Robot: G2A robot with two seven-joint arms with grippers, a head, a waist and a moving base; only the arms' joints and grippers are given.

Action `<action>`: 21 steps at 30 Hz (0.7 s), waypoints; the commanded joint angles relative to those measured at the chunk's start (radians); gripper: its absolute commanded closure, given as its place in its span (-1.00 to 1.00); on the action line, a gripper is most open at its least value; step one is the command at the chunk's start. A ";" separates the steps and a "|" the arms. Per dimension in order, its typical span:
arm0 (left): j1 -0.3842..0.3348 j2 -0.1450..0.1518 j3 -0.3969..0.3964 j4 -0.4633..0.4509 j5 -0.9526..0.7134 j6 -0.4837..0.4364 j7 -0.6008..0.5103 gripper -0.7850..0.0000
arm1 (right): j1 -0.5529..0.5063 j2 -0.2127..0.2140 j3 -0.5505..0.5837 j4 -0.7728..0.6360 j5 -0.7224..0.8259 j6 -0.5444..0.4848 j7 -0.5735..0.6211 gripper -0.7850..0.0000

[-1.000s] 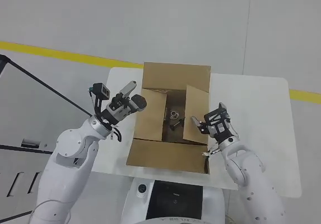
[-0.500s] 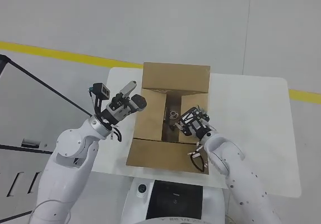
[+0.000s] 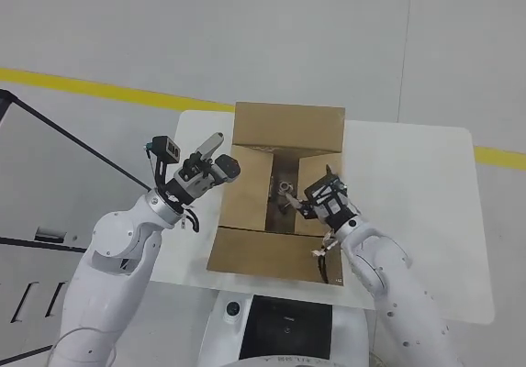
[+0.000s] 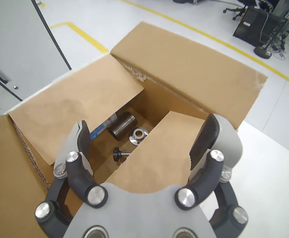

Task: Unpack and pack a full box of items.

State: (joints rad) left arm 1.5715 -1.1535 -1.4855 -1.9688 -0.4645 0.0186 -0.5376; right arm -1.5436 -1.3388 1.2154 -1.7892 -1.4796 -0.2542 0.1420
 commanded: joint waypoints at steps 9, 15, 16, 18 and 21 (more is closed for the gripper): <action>0.004 0.017 -0.090 -0.061 -0.052 0.087 -0.164 -1.00 | -0.246 0.032 0.256 -0.200 0.236 -0.099 -0.277 -1.00; 0.074 0.060 -0.256 -0.061 0.019 0.129 -0.639 -1.00 | -0.370 0.049 0.466 -0.192 0.441 -0.219 -0.352 -1.00; 0.087 0.067 -0.274 -0.057 0.048 0.133 -0.693 -1.00 | -0.388 0.050 0.491 -0.182 0.469 -0.235 -0.360 -1.00; 0.095 0.069 -0.281 -0.063 0.073 0.119 -0.697 -1.00 | -0.418 0.053 0.515 -0.162 0.477 -0.265 -0.354 -1.00; 0.095 0.069 -0.281 -0.063 0.073 0.119 -0.697 -1.00 | -0.429 0.053 0.508 -0.145 0.457 -0.247 -0.342 -1.00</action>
State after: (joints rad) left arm 1.6668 -1.0840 -1.7675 -2.0321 -0.3893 0.1364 -1.2600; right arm -1.9733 -1.2854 1.7255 -1.9343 -1.0216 -0.5048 -0.2002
